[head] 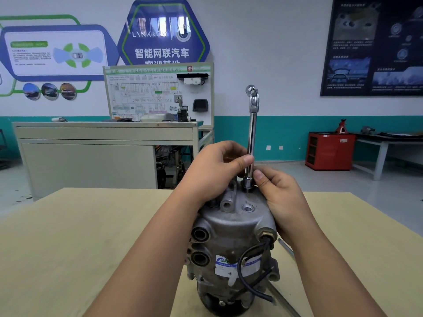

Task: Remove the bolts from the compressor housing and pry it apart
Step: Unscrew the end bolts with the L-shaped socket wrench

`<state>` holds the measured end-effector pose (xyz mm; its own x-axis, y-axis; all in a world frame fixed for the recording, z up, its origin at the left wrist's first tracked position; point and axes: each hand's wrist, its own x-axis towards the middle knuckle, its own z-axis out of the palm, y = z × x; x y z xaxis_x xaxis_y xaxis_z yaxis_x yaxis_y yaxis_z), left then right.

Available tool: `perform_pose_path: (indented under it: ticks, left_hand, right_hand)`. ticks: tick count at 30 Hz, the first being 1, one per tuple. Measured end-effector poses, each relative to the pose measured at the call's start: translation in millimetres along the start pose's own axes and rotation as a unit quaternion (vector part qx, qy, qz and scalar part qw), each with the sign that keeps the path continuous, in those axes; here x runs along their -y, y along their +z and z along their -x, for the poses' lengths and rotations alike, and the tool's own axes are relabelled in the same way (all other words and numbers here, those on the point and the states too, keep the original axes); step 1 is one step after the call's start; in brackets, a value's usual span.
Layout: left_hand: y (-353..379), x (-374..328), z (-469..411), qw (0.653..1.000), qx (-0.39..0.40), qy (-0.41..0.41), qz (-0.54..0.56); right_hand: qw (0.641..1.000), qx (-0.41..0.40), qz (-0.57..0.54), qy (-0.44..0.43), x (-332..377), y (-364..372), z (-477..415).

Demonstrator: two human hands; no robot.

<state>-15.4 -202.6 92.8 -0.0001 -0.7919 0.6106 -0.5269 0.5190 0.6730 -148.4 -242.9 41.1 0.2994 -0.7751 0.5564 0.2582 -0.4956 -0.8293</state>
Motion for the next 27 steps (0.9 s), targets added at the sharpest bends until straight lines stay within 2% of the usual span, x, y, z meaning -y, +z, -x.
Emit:
perform_pose_path:
  ticks: [7, 12, 21, 27]
  left_hand:
    - [-0.2, -0.8, 0.2, 1.000, -0.004, -0.007, -0.015]
    - [-1.4, -1.1, 0.7, 1.000, -0.004, -0.010, -0.008]
    - [-1.3, -4.8, 2.4, 0.999, 0.040, -0.015, 0.022]
    - [-0.4, -1.9, 1.0, 1.000, 0.018, -0.016, 0.012]
  right_hand:
    - [1.000, 0.007, 0.005, -0.029, -2.5, -4.4, -3.4]
    - [1.000, -0.003, 0.013, -0.026, -3.3, -3.2, -3.2]
    - [1.000, -0.004, -0.007, 0.000, -1.2, -0.2, -2.1]
    - [0.999, 0.009, -0.030, 0.002, 0.0, 1.0, -0.8]
